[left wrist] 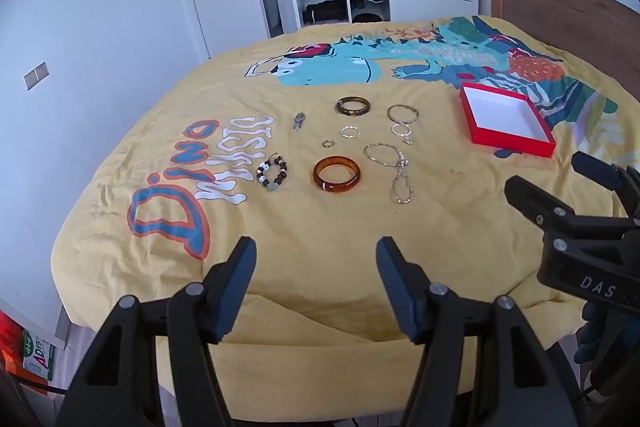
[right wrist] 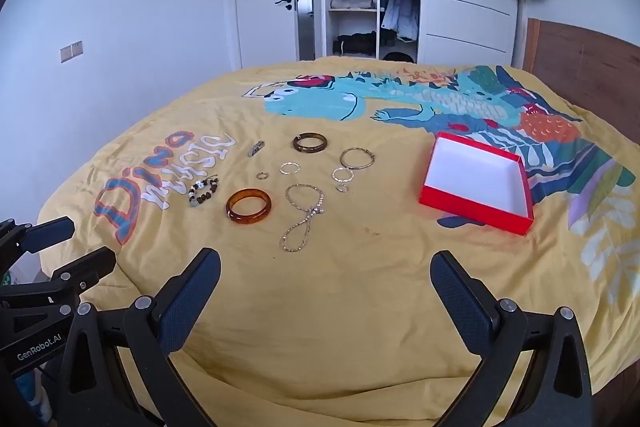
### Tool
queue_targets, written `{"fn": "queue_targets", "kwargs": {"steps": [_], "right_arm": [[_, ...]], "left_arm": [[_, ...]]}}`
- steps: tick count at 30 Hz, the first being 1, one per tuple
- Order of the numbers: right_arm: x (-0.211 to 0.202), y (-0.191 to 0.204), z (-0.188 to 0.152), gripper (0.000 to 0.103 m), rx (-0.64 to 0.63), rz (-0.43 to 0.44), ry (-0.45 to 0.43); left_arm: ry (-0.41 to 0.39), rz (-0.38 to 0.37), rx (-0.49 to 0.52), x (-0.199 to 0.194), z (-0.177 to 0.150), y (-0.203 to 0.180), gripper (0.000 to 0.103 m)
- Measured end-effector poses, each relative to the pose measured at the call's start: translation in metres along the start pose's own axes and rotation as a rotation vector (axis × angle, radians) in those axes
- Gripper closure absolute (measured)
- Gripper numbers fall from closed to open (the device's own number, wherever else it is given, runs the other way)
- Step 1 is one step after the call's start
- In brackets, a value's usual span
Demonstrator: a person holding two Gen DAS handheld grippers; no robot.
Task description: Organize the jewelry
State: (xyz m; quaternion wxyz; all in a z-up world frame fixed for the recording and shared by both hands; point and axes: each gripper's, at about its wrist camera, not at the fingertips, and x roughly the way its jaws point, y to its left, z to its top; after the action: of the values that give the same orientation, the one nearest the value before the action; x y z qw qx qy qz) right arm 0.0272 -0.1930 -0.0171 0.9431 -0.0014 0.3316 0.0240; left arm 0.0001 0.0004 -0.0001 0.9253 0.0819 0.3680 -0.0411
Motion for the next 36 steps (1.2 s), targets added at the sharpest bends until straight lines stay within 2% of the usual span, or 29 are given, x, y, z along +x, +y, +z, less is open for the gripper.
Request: {"fn": "queue_targets", "kwargs": {"steps": [5, 15, 18, 24, 28, 36], "right_arm": [[-0.005, 0.005, -0.001, 0.0, -0.009, -0.014, -0.029], [-0.008, 0.006, 0.001, 0.0, -0.01, -0.016, -0.033], [-0.01, 0.006, 0.0, 0.0, -0.024, -0.02, -0.034], [-0.013, -0.002, -0.001, 0.0, -0.005, -0.043, -0.036], [-0.015, -0.003, -0.002, 0.0, -0.002, -0.051, -0.038], [-0.014, -0.002, -0.002, 0.0, -0.009, -0.052, -0.035]], "left_arm": [[-0.009, 0.005, -0.003, 0.0, 0.0, 0.001, 0.043], [-0.005, 0.01, -0.008, -0.015, 0.002, 0.002, 0.043], [-0.002, 0.0, -0.026, -0.007, 0.004, 0.002, 0.043], [0.001, -0.006, 0.005, -0.002, 0.001, -0.007, 0.043], [-0.013, -0.002, -0.031, -0.003, 0.002, -0.001, 0.043], [0.027, -0.04, -0.051, 0.01, 0.003, 0.001, 0.043]]}}
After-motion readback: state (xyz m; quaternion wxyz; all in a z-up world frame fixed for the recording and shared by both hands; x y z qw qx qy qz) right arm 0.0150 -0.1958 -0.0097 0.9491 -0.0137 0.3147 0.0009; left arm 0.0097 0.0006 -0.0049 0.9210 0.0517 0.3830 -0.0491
